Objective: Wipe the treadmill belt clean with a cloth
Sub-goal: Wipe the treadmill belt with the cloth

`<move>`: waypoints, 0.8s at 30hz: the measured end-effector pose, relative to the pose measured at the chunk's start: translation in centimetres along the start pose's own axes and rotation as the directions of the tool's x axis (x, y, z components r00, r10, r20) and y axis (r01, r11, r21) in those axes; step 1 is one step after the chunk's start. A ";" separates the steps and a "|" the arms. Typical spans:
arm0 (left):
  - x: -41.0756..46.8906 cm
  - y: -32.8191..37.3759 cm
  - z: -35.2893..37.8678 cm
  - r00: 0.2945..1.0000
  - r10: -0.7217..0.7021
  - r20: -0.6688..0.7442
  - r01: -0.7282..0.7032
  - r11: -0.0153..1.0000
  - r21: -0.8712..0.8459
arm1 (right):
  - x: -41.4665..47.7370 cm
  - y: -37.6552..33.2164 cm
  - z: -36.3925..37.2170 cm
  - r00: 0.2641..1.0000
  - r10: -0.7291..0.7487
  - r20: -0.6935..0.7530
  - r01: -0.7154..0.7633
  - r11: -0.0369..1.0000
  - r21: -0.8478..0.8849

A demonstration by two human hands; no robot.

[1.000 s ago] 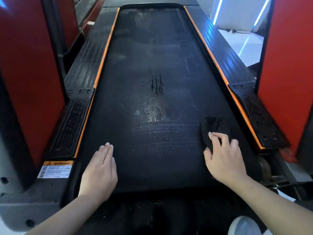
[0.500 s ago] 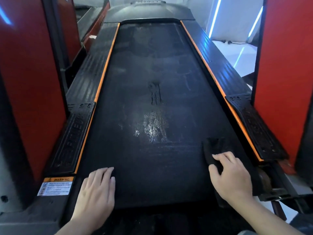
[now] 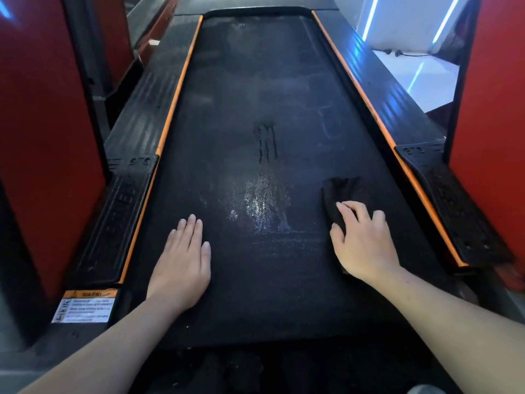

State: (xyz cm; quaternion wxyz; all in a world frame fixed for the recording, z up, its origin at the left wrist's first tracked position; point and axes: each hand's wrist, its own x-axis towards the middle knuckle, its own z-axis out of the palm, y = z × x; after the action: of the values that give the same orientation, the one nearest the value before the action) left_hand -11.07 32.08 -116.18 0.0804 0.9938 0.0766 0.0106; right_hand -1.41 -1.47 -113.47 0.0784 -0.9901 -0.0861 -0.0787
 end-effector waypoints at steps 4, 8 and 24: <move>-0.3 0.1 0.2 1.000 -0.007 -0.008 0.007 1.000 -0.014 | -0.4 0.2 0.3 0.999 -0.018 -0.031 0.017 0.999 -0.034; -1.0 0.3 0.2 1.000 -0.008 -0.022 0.008 1.000 -0.029 | -1.1 0.1 0.3 1.000 -0.011 -0.025 0.010 0.999 -0.043; -5.5 0.8 0.3 0.998 0.005 -0.056 -0.008 0.998 -0.064 | -6.1 0.6 -0.7 0.997 -0.054 -0.052 0.053 0.999 -0.011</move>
State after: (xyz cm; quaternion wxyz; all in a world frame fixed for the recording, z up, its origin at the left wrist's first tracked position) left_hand -16.39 30.36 -116.40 0.1099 0.9902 0.0752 0.0412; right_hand -7.31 -3.18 -113.87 0.0737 -0.9854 -0.1102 -0.1071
